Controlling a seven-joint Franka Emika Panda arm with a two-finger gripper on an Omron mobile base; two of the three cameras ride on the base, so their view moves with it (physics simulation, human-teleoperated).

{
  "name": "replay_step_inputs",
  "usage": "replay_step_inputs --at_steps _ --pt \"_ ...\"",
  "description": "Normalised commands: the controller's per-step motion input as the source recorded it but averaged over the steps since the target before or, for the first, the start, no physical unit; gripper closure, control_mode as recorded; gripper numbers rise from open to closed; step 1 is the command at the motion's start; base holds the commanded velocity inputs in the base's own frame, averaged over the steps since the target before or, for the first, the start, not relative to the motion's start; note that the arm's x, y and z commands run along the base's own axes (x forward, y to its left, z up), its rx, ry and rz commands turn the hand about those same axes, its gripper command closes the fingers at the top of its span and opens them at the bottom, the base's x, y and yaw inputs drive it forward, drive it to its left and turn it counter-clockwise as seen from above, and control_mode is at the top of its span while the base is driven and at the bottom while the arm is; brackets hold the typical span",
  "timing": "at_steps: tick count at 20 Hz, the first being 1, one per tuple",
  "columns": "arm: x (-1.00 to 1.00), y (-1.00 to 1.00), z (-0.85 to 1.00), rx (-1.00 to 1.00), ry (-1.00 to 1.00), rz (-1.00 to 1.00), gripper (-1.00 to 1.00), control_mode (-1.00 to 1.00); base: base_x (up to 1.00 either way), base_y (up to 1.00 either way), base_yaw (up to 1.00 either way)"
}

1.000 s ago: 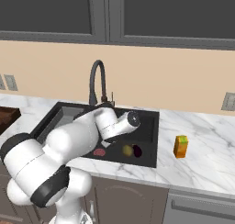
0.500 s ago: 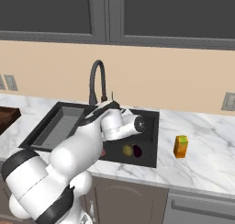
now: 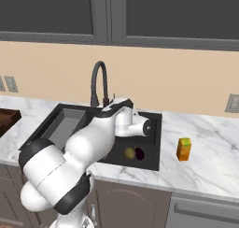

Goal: Pick up all produce items and place them in the sink. Turn on the sink faucet to wash them. Then turn the sink off and put them in the tray.

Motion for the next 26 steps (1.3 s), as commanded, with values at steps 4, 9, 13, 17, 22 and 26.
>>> replay_step_inputs --at_steps 4,9,13,17,22,26 --pt "0.49 0.0 0.0 0.06 -0.08 0.05 -1.0 -1.0 0.0 0.0 0.0" --pt "0.49 0.0 0.0 0.04 -0.1 0.07 -1.0 -1.0 0.0 0.0 0.0" --pt "0.52 0.05 0.01 0.03 -0.04 0.11 -1.0 -1.0 0.0 0.0 0.0" --pt "0.49 0.13 0.0 0.02 -0.01 0.12 -1.0 -1.0 0.0 0.0 0.0" --pt "0.46 0.14 0.0 0.02 0.0 0.09 -1.0 -1.0 0.0 0.0 0.0" --pt "0.35 0.14 0.0 0.03 -0.01 0.07 -1.0 -1.0 0.0 0.0 0.0"
